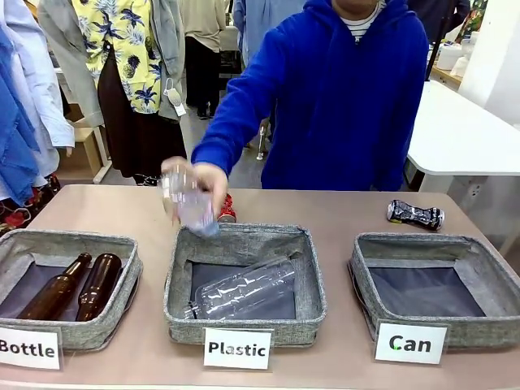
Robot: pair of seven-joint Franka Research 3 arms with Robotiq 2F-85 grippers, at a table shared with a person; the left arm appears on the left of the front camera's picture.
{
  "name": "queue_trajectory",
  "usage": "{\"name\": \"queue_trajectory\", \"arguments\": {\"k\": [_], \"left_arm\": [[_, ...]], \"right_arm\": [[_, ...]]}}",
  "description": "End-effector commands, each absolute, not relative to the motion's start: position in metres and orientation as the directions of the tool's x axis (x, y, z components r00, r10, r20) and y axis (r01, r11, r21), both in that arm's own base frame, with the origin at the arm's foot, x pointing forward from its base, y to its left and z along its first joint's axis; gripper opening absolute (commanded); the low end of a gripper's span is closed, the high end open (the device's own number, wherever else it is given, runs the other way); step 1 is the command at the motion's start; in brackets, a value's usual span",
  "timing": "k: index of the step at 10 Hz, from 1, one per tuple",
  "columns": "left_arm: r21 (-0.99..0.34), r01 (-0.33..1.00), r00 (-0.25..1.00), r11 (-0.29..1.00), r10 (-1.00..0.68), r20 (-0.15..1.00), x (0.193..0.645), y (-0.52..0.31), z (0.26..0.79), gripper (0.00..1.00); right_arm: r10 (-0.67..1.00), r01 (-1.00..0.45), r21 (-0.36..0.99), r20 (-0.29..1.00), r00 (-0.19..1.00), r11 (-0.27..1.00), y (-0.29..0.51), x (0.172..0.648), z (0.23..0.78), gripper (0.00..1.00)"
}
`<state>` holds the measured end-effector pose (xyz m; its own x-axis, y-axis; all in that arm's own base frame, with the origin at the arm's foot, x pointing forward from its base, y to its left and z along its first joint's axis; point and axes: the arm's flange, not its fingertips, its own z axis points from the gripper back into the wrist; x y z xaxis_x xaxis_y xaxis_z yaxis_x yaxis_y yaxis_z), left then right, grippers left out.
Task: Sort the can waste into the basket.
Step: Pick up the can waste from the table and place it in the right Fabric basket.
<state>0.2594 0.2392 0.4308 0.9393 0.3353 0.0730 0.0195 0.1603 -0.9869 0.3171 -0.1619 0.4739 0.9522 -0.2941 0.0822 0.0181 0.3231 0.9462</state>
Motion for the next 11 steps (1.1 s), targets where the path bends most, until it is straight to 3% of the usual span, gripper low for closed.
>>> {"name": "queue_trajectory", "arguments": {"k": [1,6,8,11], "left_arm": [[-0.978,0.028,0.953,0.206,0.29,0.088,0.293,0.224,0.445,1.0],[-0.813,-0.016,0.999,0.582,0.051,0.018,0.405,0.092,0.509,1.0],[-0.718,-0.035,0.999,0.695,0.023,-0.027,0.421,0.057,0.516,1.0],[-0.663,-0.049,0.999,0.747,0.024,-0.047,0.422,0.045,0.51,1.0]], "right_arm": [[-0.283,-0.01,0.945,0.107,0.953,0.326,-0.163,0.317,0.475,1.0],[-0.283,-0.01,0.945,0.107,0.953,0.326,-0.163,0.317,0.475,1.0],[-0.283,-0.01,0.945,0.107,0.953,0.326,-0.163,0.317,0.475,1.0],[-0.283,-0.01,0.945,0.107,0.953,0.326,-0.163,0.317,0.475,1.0]]}}
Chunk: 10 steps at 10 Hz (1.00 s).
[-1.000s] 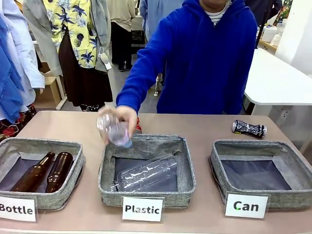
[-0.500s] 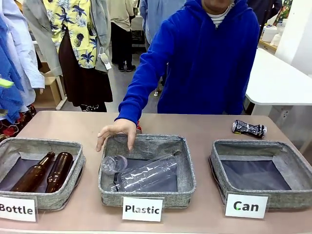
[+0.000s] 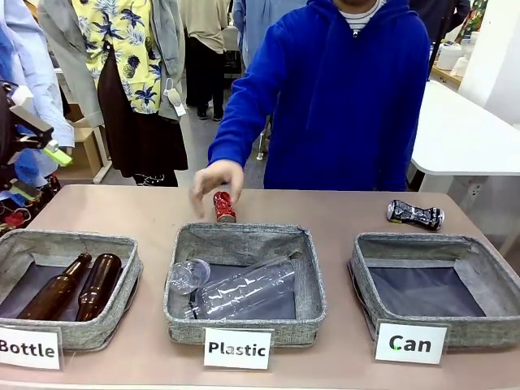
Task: Sort the can waste into the basket.
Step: Pick up the can waste from the table and place it in the right Fabric basket.
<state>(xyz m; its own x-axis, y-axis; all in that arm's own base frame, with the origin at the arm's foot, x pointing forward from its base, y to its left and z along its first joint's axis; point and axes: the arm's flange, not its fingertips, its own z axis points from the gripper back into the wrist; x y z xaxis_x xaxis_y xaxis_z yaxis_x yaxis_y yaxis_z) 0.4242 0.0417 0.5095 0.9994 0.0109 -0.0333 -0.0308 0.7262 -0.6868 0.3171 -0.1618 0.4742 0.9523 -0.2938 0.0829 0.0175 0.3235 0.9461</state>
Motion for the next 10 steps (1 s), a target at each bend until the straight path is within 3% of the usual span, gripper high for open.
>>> {"name": "queue_trajectory", "arguments": {"k": [1,3,5,8,10], "left_arm": [[-0.662,-0.033,0.999,0.749,0.012,-0.037,0.421,0.03,0.506,1.0],[-0.588,-0.135,0.985,0.797,0.171,0.006,0.427,-0.026,0.501,1.0],[-0.486,-0.149,0.97,0.861,0.223,0.099,0.447,-0.102,0.495,1.0],[-0.285,-0.085,0.967,0.955,0.148,0.206,0.487,-0.211,0.481,1.0],[-0.153,-0.218,0.922,0.964,0.255,0.293,0.499,-0.266,0.459,1.0]], "right_arm": [[-0.283,-0.01,0.945,0.107,0.953,0.326,-0.163,0.317,0.475,1.0],[-0.283,-0.01,0.945,0.107,0.953,0.326,-0.163,0.317,0.475,1.0],[-0.283,-0.01,0.945,0.107,0.953,0.326,-0.163,0.317,0.475,1.0],[-0.283,-0.01,0.945,0.107,0.953,0.326,-0.163,0.317,0.475,1.0],[-0.283,-0.01,0.945,0.107,0.953,0.326,-0.163,0.317,0.475,1.0]]}}
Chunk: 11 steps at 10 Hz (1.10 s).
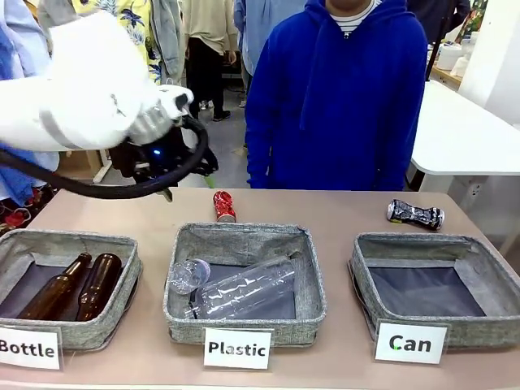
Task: Sort the can waste into the basket.
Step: Pick up the can waste from the table and place it in the right Fabric basket.
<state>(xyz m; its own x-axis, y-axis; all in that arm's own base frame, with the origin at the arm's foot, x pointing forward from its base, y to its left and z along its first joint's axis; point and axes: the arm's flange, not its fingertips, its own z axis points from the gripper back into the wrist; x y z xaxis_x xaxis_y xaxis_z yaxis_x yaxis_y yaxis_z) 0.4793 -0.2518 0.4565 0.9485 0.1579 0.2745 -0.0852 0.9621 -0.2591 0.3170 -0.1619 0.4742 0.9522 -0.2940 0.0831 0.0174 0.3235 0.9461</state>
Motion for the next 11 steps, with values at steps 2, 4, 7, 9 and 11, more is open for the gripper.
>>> {"name": "queue_trajectory", "arguments": {"k": [2,4,7,9,11], "left_arm": [[-0.12,-0.28,0.91,0.953,0.303,0.282,0.51,-0.294,0.438,1.0],[-0.153,-0.197,0.919,0.968,0.237,0.314,0.495,-0.27,0.434,1.0],[-0.131,-0.309,0.883,0.942,0.335,0.329,0.524,-0.293,0.421,1.0],[-0.183,-0.126,0.897,0.975,0.19,0.398,0.55,-0.315,0.41,1.0],[-0.206,-0.039,0.917,0.978,0.117,0.381,0.574,-0.329,0.39,1.0]], "right_arm": [[-0.283,-0.01,0.945,0.107,0.953,0.326,-0.163,0.317,0.475,1.0],[-0.283,-0.01,0.945,0.107,0.953,0.326,-0.163,0.317,0.475,1.0],[-0.283,-0.01,0.945,0.107,0.953,0.326,-0.163,0.317,0.475,1.0],[-0.283,-0.01,0.945,0.107,0.953,0.326,-0.163,0.317,0.475,1.0],[-0.283,-0.01,0.945,0.107,0.953,0.326,-0.163,0.317,0.475,1.0]]}}
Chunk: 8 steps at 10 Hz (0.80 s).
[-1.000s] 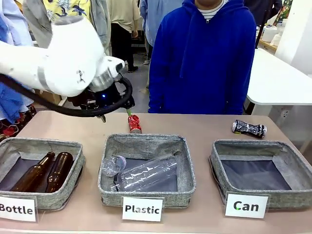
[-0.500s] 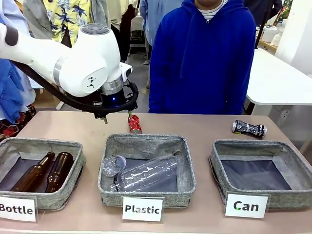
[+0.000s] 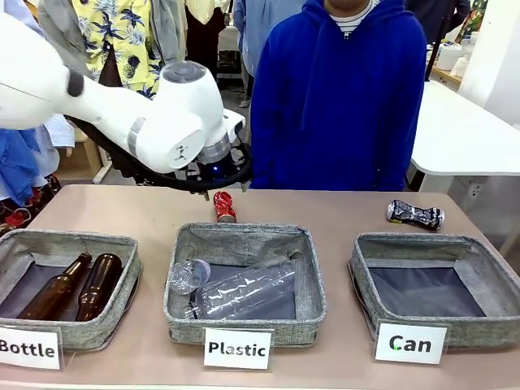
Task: Sort the can waste into the basket.
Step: Pick up the can waste from the table and place it in the right Fabric basket.
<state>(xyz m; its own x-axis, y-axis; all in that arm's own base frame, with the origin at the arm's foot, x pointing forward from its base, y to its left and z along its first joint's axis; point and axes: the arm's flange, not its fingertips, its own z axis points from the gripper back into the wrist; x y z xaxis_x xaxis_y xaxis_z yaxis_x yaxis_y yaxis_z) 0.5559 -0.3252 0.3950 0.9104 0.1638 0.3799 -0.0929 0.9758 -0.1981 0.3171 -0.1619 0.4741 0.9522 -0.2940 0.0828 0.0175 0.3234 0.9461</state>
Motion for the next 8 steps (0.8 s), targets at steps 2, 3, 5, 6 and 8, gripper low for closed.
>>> {"name": "queue_trajectory", "arguments": {"k": [2,3,5,6,8], "left_arm": [[-0.17,-0.025,0.931,0.985,0.085,0.354,0.578,-0.34,0.369,1.0],[-0.155,-0.018,0.925,0.988,0.075,0.372,0.579,-0.345,0.358,1.0],[-0.128,-0.012,0.931,0.992,0.058,0.361,0.584,-0.351,0.332,1.0],[-0.122,-0.023,0.938,0.992,0.063,0.34,0.589,-0.352,0.323,1.0],[-0.085,-0.06,0.943,0.995,0.085,0.321,0.598,-0.347,0.312,1.0]], "right_arm": [[-0.283,-0.01,0.945,0.107,0.953,0.326,-0.163,0.317,0.475,1.0],[-0.283,-0.01,0.945,0.107,0.953,0.326,-0.163,0.317,0.475,1.0],[-0.283,-0.01,0.945,0.107,0.953,0.326,-0.163,0.317,0.475,1.0],[-0.283,-0.01,0.945,0.107,0.953,0.326,-0.163,0.317,0.475,1.0],[-0.283,-0.01,0.945,0.107,0.953,0.326,-0.163,0.317,0.475,1.0]]}}
